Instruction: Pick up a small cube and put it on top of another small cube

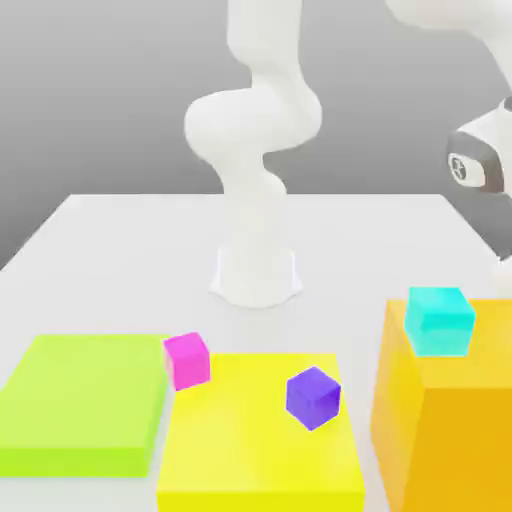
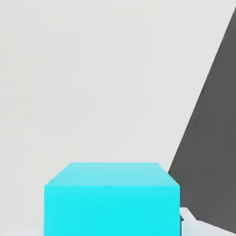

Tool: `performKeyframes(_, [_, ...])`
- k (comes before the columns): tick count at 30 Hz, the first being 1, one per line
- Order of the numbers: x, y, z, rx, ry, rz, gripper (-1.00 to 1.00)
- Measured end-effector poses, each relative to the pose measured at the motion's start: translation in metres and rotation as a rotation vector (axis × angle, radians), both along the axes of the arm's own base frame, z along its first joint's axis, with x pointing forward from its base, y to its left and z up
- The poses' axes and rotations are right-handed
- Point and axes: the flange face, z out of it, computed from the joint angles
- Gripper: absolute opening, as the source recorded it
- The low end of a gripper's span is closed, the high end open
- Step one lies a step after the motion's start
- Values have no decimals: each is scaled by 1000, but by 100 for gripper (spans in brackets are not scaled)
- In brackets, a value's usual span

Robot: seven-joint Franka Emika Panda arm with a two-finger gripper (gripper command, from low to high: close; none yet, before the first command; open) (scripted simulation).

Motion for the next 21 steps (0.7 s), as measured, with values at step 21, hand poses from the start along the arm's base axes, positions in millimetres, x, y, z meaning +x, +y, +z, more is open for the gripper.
performKeyframes(21, [194, -315, 38, -55, 267, -1147, -100])
